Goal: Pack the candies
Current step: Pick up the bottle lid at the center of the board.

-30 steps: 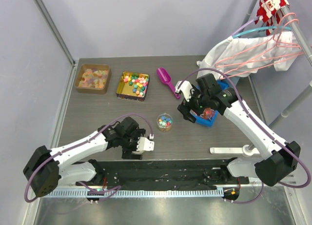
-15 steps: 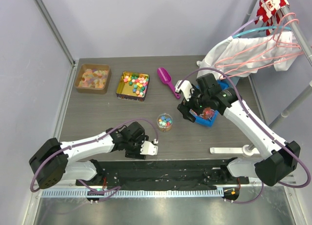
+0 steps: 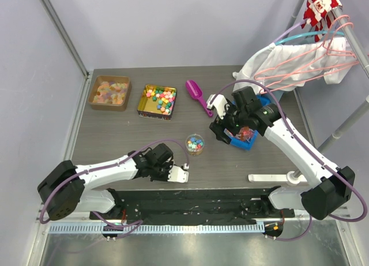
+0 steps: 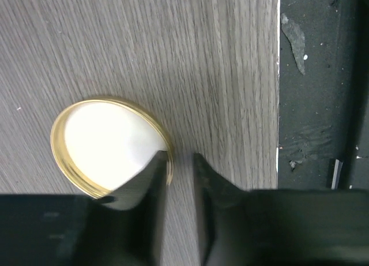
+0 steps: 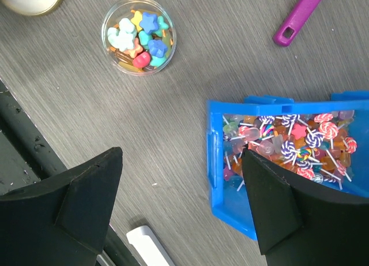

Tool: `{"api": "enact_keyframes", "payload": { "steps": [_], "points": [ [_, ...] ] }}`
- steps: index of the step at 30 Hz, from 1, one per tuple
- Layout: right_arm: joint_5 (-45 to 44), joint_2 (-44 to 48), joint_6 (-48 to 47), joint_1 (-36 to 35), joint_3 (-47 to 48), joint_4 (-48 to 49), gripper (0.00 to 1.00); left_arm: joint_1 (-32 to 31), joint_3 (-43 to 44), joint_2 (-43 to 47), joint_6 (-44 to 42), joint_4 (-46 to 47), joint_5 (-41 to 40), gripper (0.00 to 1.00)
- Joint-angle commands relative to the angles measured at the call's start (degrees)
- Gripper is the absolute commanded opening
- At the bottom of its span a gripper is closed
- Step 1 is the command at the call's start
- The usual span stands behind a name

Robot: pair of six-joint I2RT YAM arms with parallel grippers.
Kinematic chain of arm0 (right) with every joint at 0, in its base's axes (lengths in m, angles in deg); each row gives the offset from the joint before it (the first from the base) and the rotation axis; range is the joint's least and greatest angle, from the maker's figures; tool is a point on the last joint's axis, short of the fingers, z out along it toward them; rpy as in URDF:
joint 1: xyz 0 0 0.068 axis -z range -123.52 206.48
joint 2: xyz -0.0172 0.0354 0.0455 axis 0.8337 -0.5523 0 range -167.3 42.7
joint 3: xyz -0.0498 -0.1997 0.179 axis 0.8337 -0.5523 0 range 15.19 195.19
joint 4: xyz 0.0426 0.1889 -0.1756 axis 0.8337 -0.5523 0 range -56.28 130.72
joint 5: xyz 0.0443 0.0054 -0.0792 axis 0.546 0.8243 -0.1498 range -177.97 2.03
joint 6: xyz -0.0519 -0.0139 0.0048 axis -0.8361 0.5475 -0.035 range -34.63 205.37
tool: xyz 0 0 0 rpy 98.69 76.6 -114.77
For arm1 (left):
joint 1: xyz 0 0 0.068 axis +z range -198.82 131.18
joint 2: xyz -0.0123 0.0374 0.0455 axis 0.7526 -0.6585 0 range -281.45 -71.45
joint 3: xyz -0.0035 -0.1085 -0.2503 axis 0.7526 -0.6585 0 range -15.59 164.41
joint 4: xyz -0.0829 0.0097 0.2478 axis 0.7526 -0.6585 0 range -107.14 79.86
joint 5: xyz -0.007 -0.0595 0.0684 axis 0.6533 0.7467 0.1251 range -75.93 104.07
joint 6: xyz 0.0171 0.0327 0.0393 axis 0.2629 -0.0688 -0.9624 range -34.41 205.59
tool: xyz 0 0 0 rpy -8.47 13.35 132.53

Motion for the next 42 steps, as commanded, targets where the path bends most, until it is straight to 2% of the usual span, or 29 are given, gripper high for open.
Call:
{"api": "enact_keyframes", "payload": {
  "steps": [1,2,4,9,13,18,20,25,30,36,42],
  "points": [
    [0.5,-0.8,0.9,0.3,2.3,2.6,0.88,-0.1,-0.5,-2.6,-0.2,0.3,-1.2,0.19],
    [0.9,-0.9,1.0,0.2,2.4,2.5,0.88,-0.1,-0.2,-2.7,-0.4,0.2,-1.3,0.10],
    [1.5,-0.7,1.2,0.2,2.6,2.7,0.88,-0.1,0.3,-2.6,-0.4,0.1,-1.4,0.00],
    [2.9,0.0,0.5,0.3,3.5,2.5,0.88,0.7,5.2,-0.6,0.3,-3.9,2.0,0.00],
    [5.5,1.2,-0.1,0.2,3.6,2.5,0.90,4.8,11.6,3.1,-1.0,-11.9,9.9,0.00],
    [11.9,2.4,3.4,0.3,4.5,4.6,0.91,18.0,20.9,9.5,-3.8,-21.4,25.2,0.00],
    [15.8,3.8,1.5,0.3,4.5,5.5,0.91,22.4,25.7,10.2,-5.7,-26.4,31.9,0.00],
    [14.6,6.6,-4.6,-0.2,2.6,12.4,0.96,25.4,34.8,6.1,-9.7,-36.6,40.0,0.00],
    [11.0,9.0,-17.5,-3.6,-2.4,19.3,0.96,25.4,38.7,0.4,-14.1,-45.6,44.8,0.00],
    [2.5,5.5,-29.6,-10.9,-0.8,14.3,0.95,25.4,43.0,-5.1,-17.8,-52.8,47.2,0.00],
    [2.0,0.2,-32.5,-17.9,1.6,10.9,0.95,25.5,47.6,-10.7,-21.0,-58.7,49.1,0.00]
  ]
}}
